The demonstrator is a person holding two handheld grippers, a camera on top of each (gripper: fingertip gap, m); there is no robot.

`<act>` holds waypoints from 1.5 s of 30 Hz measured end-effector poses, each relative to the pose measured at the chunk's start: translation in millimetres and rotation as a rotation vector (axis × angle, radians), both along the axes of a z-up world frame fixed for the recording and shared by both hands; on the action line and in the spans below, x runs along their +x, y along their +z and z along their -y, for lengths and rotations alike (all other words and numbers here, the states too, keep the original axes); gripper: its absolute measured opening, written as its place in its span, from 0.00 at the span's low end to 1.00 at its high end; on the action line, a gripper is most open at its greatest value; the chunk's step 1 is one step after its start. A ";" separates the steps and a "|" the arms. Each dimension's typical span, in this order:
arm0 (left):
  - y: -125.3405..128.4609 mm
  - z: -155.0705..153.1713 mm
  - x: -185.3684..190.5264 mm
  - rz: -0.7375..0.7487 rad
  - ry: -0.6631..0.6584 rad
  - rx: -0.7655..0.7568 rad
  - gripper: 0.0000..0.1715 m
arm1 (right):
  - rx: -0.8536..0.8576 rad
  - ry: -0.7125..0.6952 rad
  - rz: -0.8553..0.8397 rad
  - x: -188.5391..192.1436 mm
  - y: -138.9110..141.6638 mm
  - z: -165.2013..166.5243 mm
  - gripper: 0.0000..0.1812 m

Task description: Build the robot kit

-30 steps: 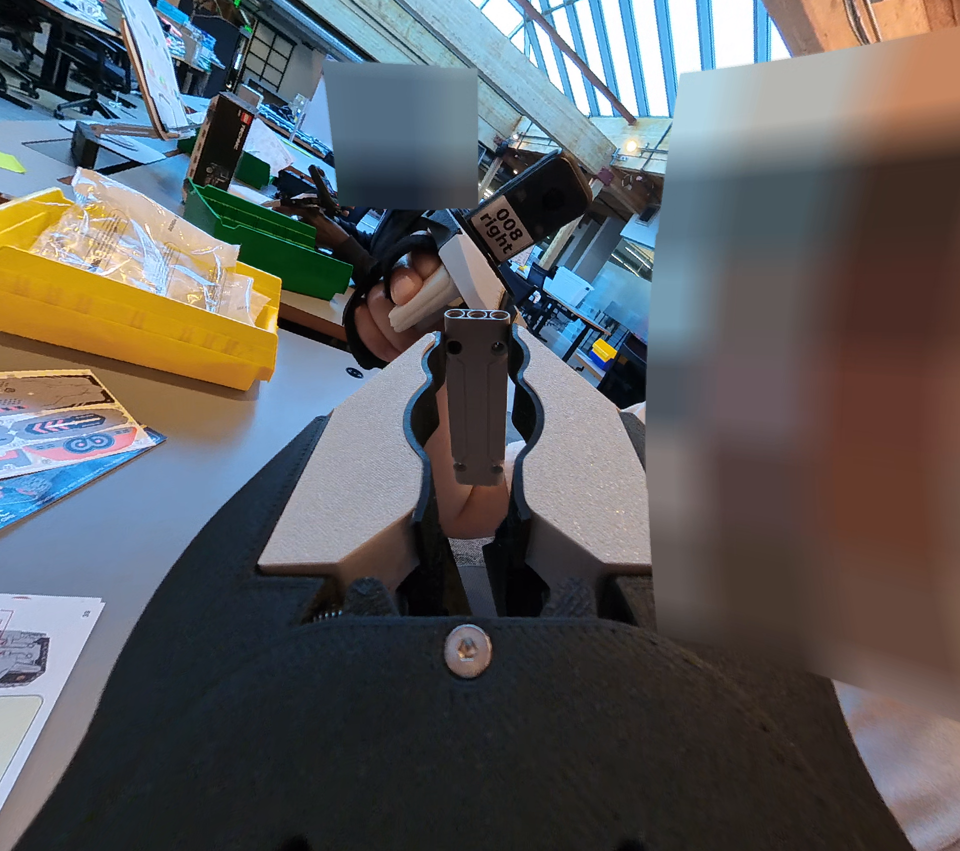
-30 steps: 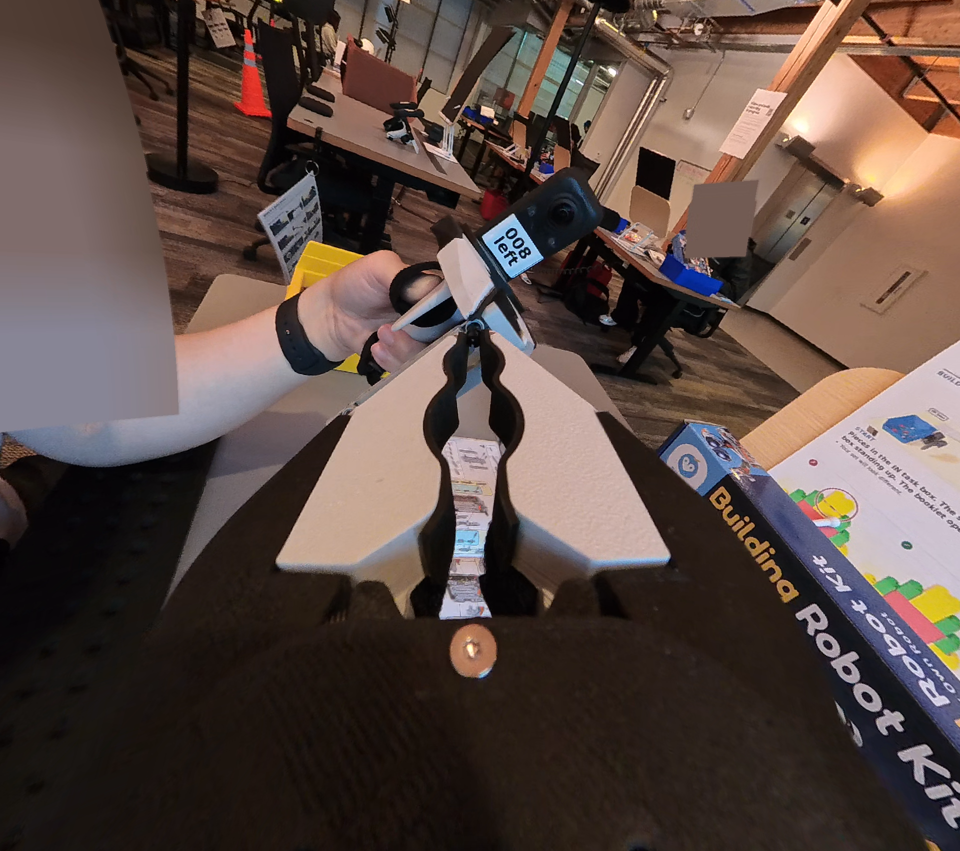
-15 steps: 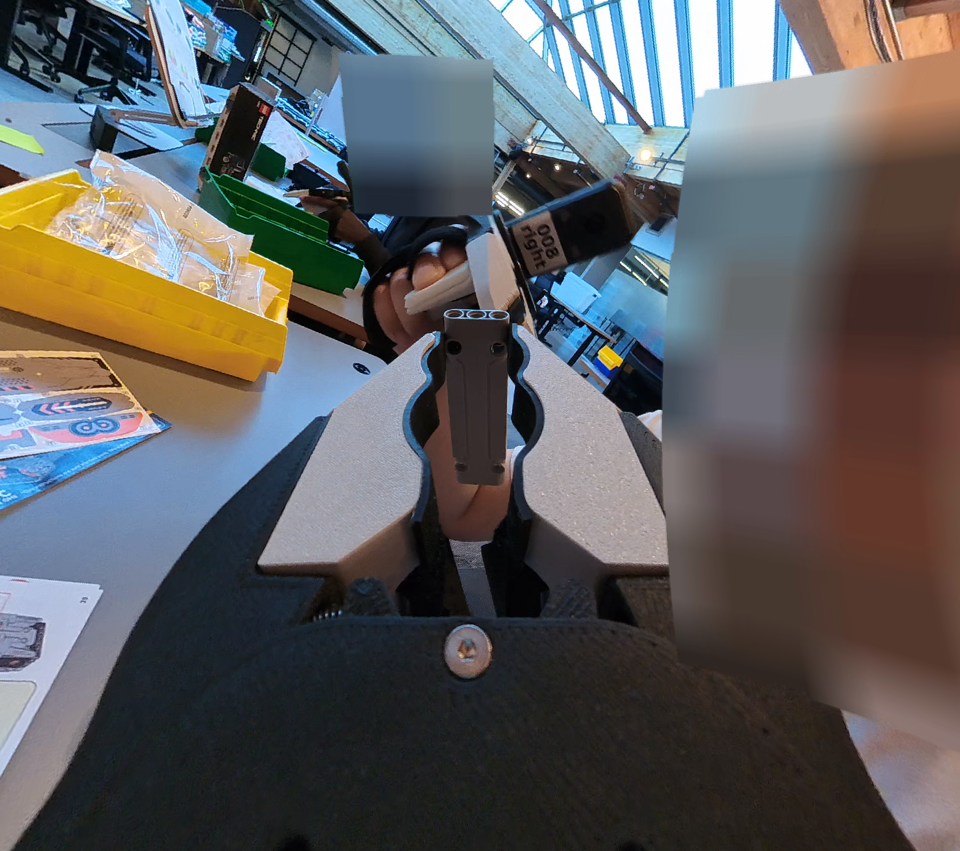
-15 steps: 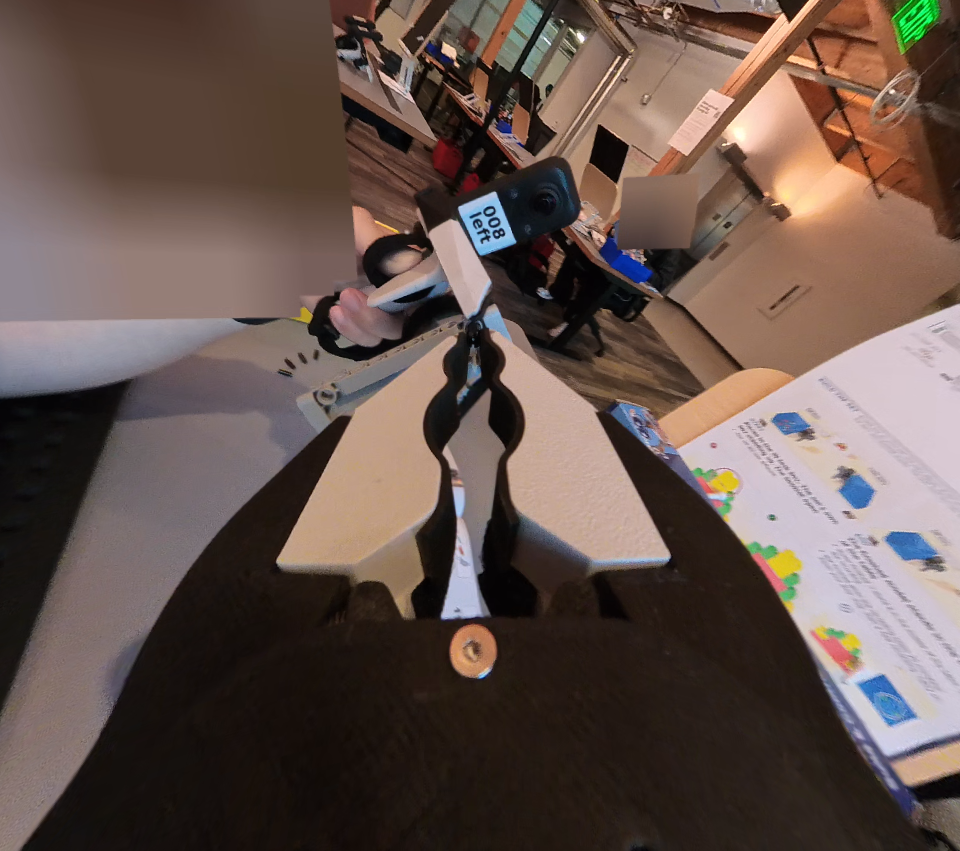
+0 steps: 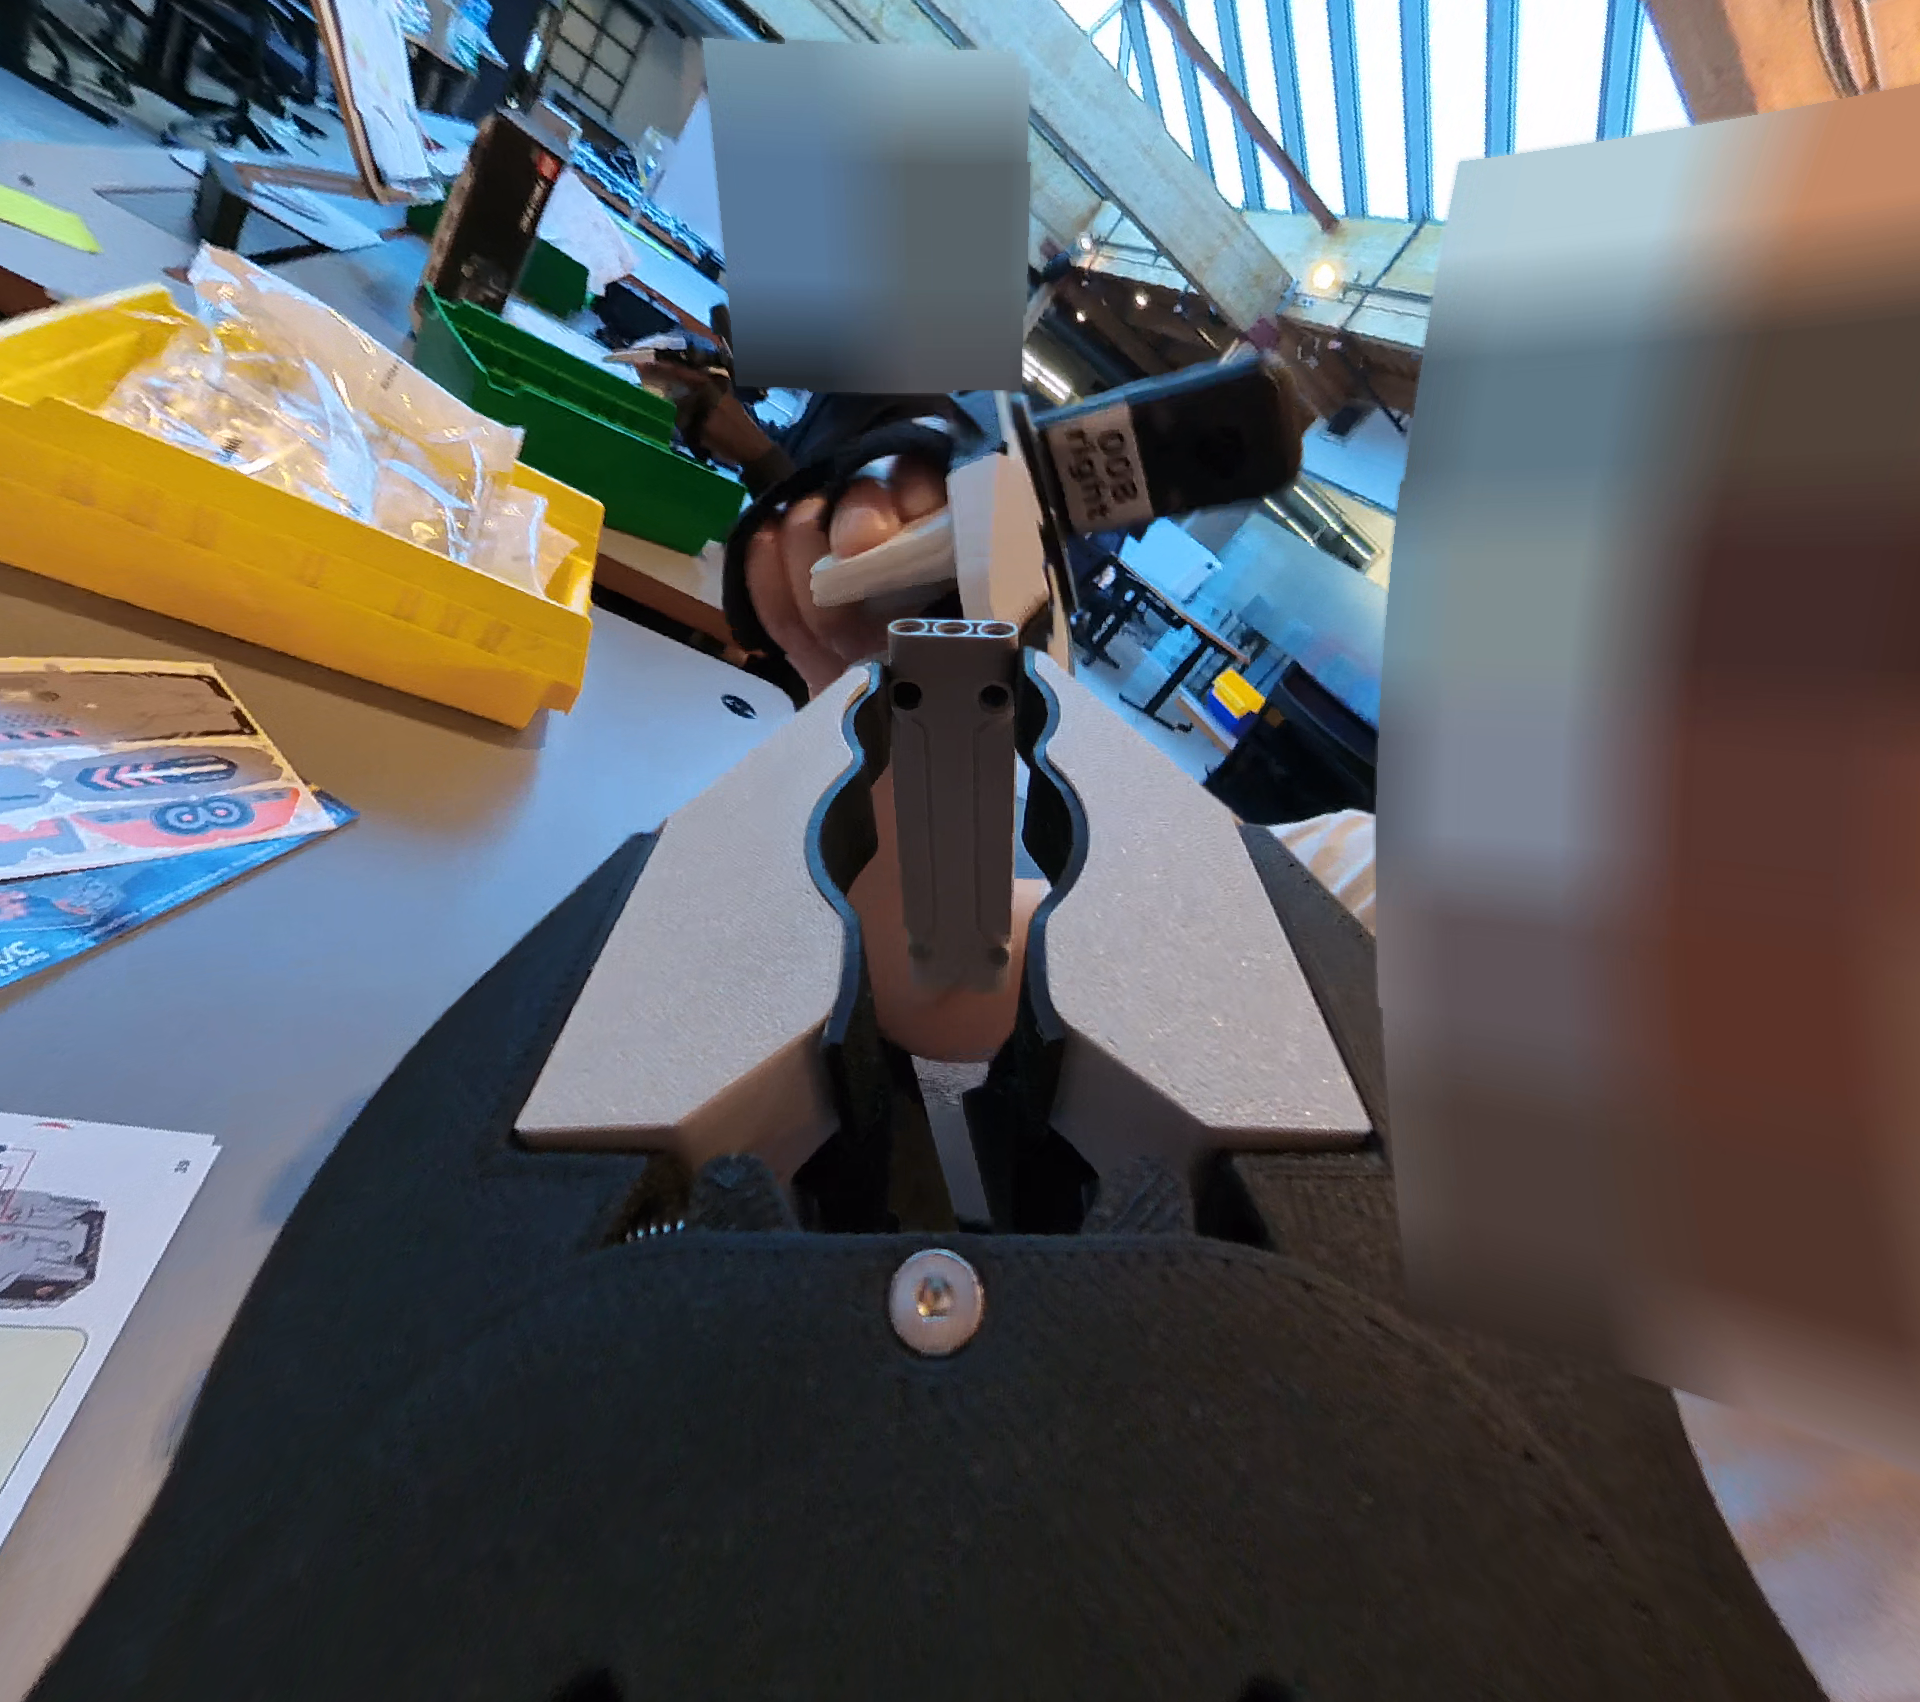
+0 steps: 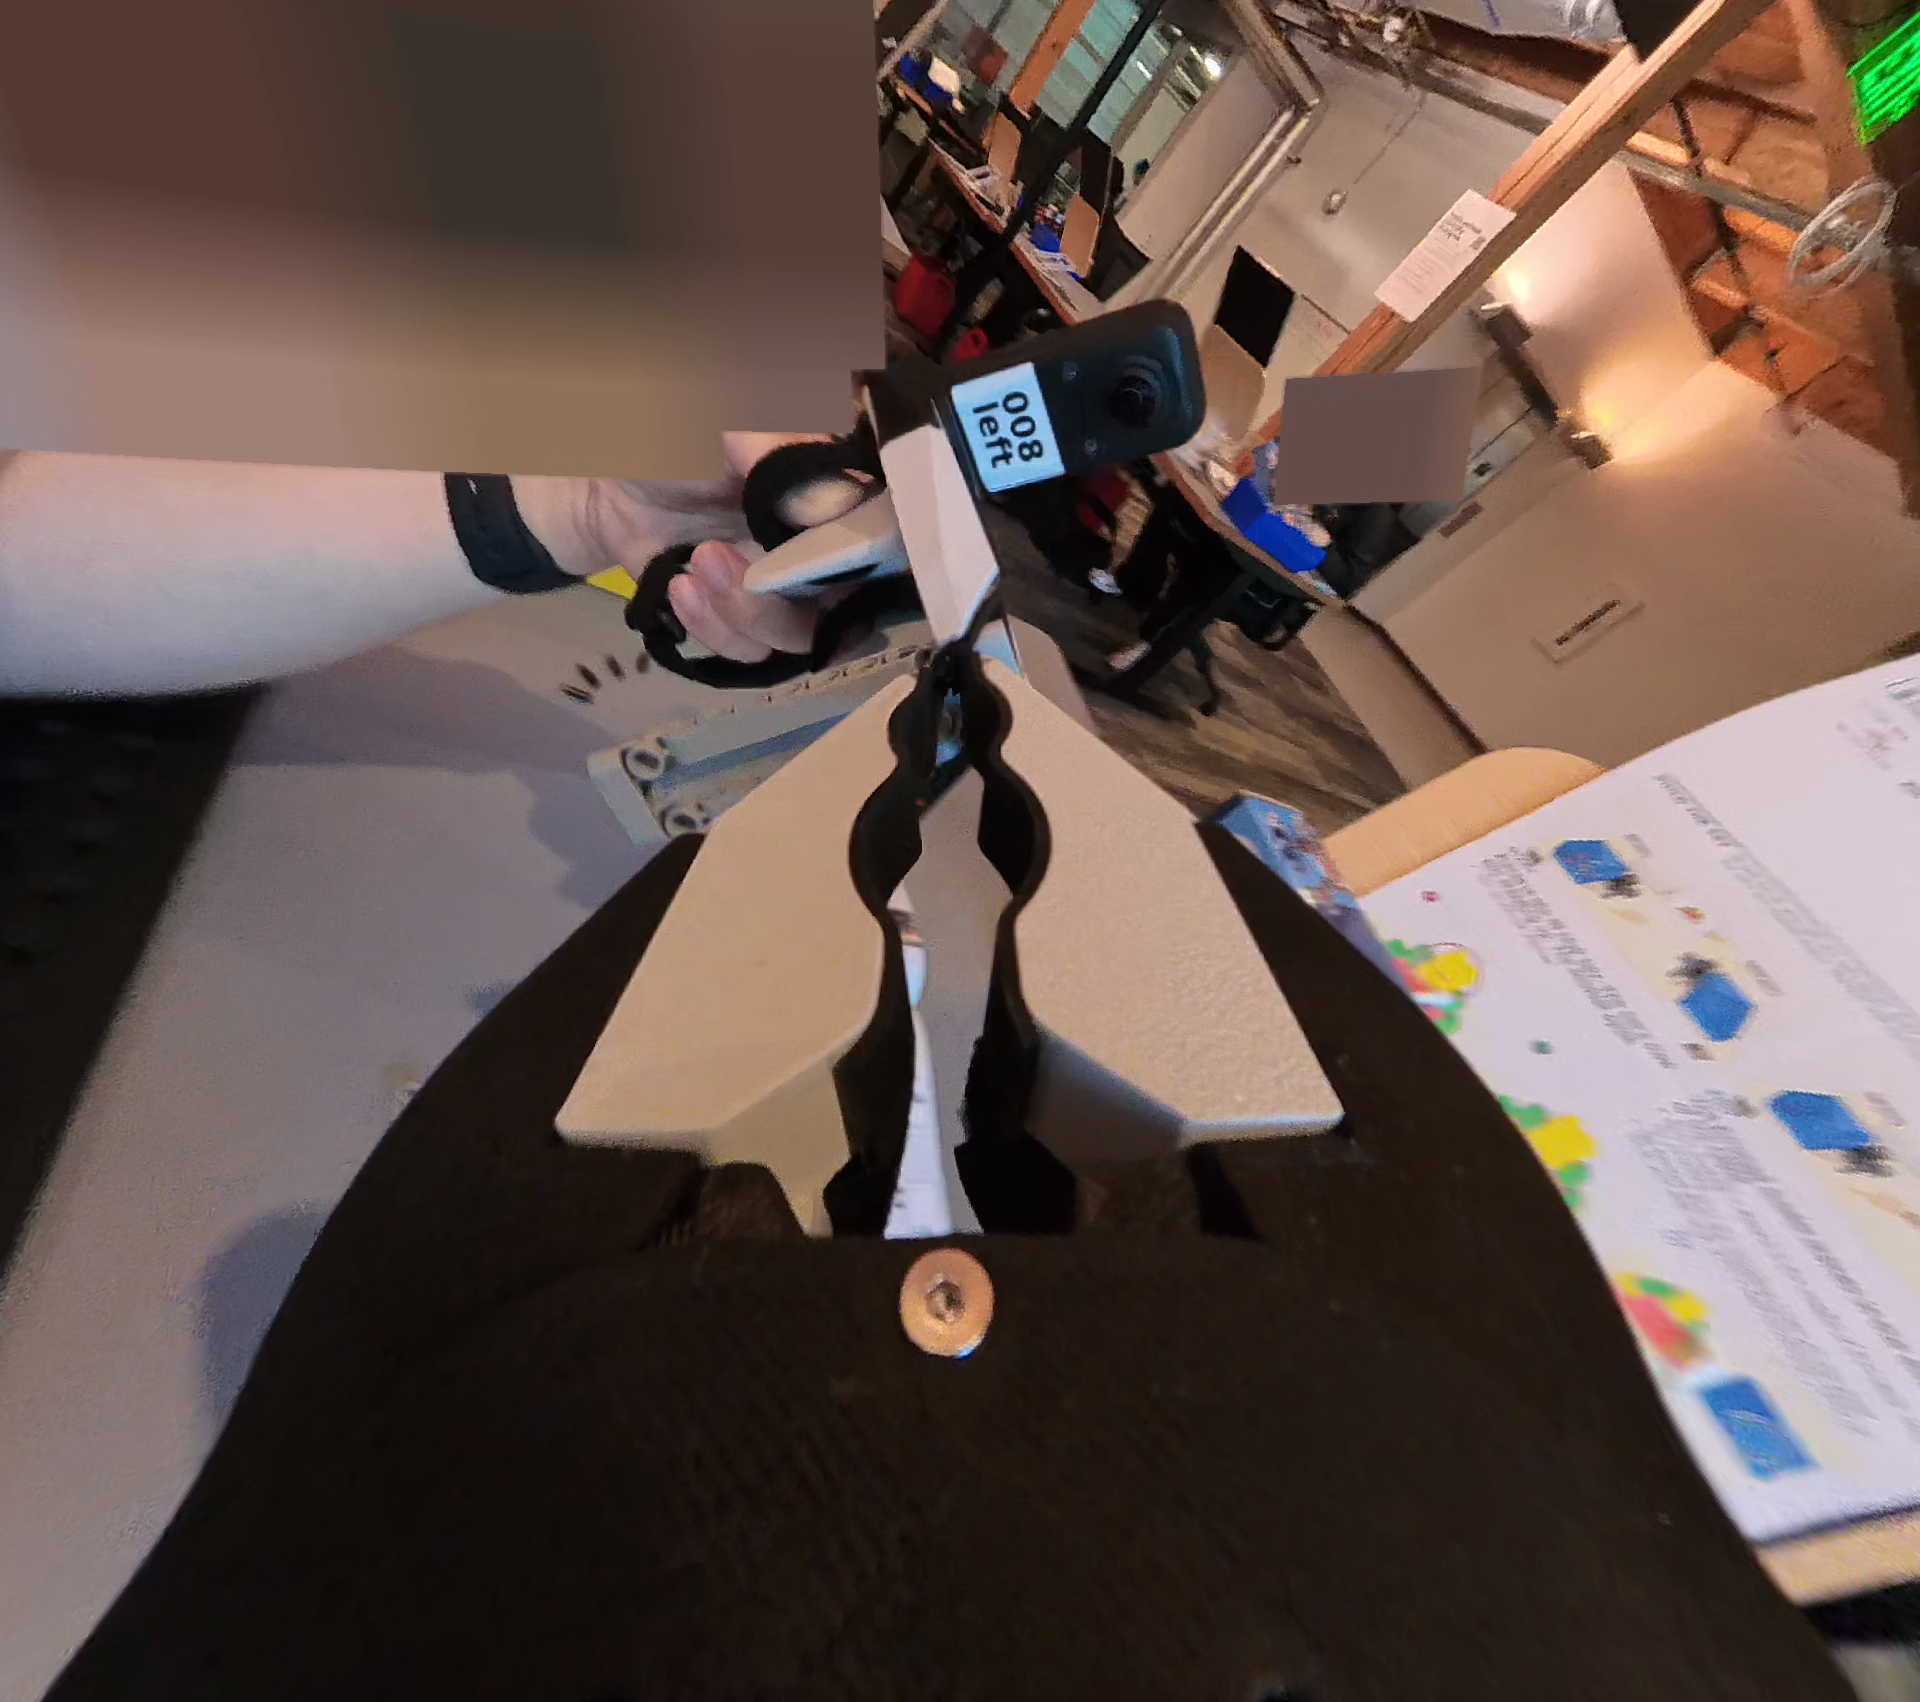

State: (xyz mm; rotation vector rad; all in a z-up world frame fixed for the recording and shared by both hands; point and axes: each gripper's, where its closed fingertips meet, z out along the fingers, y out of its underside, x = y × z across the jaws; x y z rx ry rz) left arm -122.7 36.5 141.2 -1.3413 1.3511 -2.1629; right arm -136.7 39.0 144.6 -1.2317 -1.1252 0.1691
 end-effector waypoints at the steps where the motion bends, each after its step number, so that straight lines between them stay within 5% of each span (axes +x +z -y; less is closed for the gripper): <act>1: -0.8 -1.0 0.7 -0.005 0.008 0.004 0.13 | -0.031 0.015 -0.020 1.0 -1.3 -1.0 0.02; 12: 0.2 -14.5 2.1 -0.010 0.072 -0.015 0.13 | -0.024 0.036 -0.089 5.3 0.8 -8.1 0.06; 17: 10.6 -35.4 -3.6 0.049 0.198 -0.011 0.13 | -0.068 0.044 -0.322 21.6 29.7 -6.1 0.03; 21: 21.4 -57.5 -7.1 0.119 0.376 0.039 0.13 | -0.022 -0.118 -0.389 14.2 42.8 -19.4 0.22; 27: 22.3 -72.5 -1.7 0.119 0.575 0.094 0.12 | 0.189 -0.506 -0.278 10.3 35.1 -44.8 0.21; 34: 16.9 -67.6 14.2 0.106 0.643 0.118 0.13 | 0.197 -0.678 -0.227 21.5 18.2 -62.3 0.15; 45: 16.2 -68.7 20.7 0.144 0.702 0.099 0.13 | 0.196 -0.683 -0.266 29.9 17.2 -64.3 0.09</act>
